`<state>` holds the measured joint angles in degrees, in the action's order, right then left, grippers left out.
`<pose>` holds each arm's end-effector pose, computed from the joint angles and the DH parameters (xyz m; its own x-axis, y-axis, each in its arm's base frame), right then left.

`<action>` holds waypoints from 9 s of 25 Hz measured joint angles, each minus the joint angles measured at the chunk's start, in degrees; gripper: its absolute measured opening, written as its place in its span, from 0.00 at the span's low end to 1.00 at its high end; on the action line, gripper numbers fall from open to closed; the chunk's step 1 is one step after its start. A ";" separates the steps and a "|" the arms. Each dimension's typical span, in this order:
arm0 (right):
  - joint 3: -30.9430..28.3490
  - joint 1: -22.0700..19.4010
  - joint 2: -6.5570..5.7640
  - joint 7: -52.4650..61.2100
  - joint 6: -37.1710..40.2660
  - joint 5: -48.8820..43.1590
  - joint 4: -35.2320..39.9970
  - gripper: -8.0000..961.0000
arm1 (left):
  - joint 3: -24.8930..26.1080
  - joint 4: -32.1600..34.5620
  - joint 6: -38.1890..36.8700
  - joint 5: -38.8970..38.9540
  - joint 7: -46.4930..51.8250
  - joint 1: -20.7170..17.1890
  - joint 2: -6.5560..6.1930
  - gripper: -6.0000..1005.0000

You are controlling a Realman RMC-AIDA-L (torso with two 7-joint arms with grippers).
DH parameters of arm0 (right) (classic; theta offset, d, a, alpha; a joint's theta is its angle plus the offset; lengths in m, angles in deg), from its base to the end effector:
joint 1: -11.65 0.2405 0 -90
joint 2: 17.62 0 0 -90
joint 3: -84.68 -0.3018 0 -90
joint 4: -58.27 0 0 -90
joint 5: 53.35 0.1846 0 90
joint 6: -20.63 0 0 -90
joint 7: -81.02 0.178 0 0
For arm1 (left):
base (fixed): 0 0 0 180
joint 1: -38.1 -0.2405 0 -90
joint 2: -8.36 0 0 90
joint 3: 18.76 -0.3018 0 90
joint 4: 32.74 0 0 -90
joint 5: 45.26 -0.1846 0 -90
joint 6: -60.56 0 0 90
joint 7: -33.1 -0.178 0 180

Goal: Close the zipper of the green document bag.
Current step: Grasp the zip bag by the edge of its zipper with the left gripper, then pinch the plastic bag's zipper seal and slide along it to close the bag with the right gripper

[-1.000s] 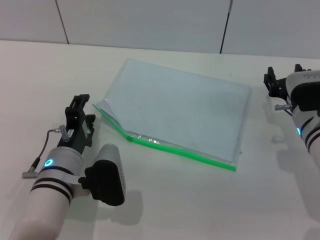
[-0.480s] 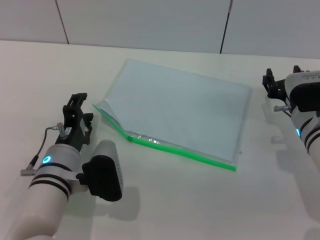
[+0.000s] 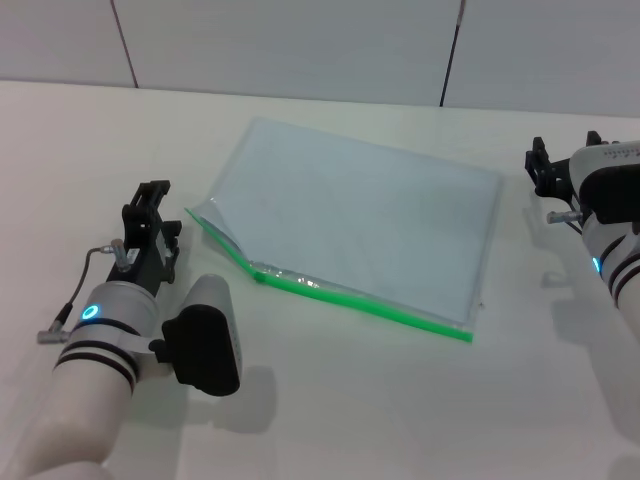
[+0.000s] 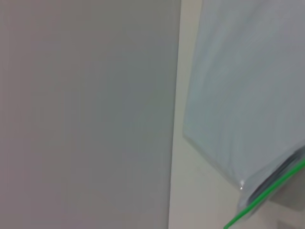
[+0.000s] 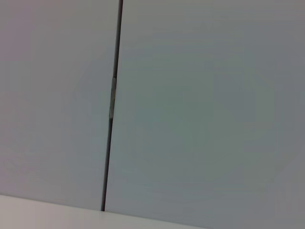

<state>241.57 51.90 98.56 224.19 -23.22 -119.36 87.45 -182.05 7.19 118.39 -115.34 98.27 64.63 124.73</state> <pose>0.2973 0.4434 -0.0741 0.7941 -0.2585 -0.5501 -0.5826 -0.0656 -0.8101 -0.3244 0.3586 -0.0869 0.7697 0.0241 -0.6380 -0.6168 -0.2298 -0.7528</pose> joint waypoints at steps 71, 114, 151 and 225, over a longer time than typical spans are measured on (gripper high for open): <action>0.00 0.44 0.09 -0.01 0.00 0.00 0.44 0.70 | -0.45 -4.25 -9.73 2.08 -2.06 5.48 0.39 0.61; 0.00 0.44 0.09 -0.09 0.00 0.00 0.44 0.70 | -0.45 -3.57 -10.49 -2.33 -5.15 5.94 0.52 0.57; 1.41 0.72 0.05 -0.11 1.53 -0.82 3.16 0.70 | -0.37 -0.73 -2.92 -5.75 7.05 6.79 0.52 0.10; 5.18 -4.17 -0.79 -28.85 2.14 -12.66 32.57 0.63 | -0.46 -2.37 2.95 -17.87 12.79 6.34 0.50 0.06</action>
<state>246.75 47.73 97.76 195.34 -21.08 -132.02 120.02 -182.51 4.83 121.34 -133.21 111.06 70.97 125.23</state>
